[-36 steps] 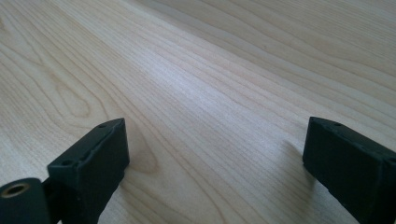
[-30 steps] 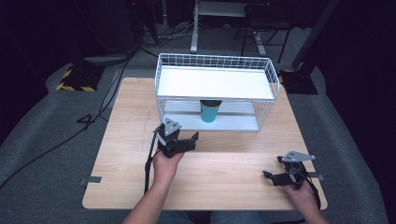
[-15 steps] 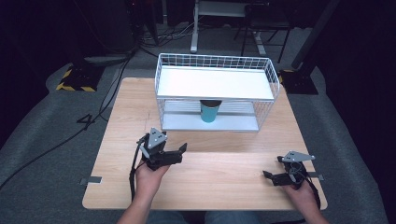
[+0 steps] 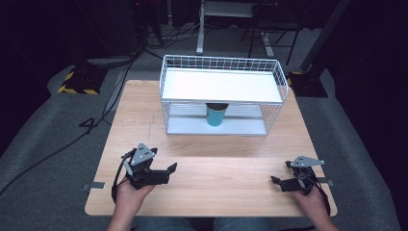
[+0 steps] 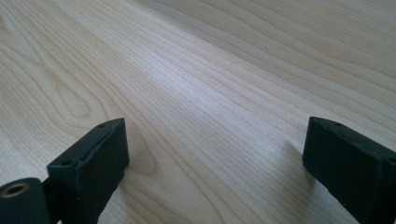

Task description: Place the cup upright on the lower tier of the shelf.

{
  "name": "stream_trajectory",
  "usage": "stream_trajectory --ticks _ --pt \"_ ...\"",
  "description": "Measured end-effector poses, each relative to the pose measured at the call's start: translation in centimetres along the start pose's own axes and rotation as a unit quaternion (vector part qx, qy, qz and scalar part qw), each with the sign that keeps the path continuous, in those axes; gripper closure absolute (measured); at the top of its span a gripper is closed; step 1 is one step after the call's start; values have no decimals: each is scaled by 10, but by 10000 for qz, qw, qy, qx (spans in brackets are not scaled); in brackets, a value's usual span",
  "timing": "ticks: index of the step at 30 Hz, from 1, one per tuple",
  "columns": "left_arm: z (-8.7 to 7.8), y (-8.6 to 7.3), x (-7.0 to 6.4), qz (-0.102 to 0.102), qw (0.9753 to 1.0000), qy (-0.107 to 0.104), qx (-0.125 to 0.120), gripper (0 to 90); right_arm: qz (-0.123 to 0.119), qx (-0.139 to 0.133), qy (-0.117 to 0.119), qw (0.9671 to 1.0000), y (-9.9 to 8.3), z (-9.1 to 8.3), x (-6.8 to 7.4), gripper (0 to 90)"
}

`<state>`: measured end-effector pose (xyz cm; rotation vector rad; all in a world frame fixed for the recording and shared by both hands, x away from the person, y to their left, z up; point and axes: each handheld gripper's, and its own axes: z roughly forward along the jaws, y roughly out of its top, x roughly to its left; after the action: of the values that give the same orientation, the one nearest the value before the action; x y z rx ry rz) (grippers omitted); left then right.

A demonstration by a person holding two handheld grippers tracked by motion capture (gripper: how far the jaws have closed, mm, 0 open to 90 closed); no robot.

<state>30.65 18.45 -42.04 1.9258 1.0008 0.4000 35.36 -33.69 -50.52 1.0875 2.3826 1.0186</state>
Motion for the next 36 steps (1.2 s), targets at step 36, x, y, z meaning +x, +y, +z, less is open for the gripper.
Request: stream_trajectory --ticks 36 --pt "20 -79 23 149 9895 472 1358 154 0 1 -1 10000 0 0 0 77"
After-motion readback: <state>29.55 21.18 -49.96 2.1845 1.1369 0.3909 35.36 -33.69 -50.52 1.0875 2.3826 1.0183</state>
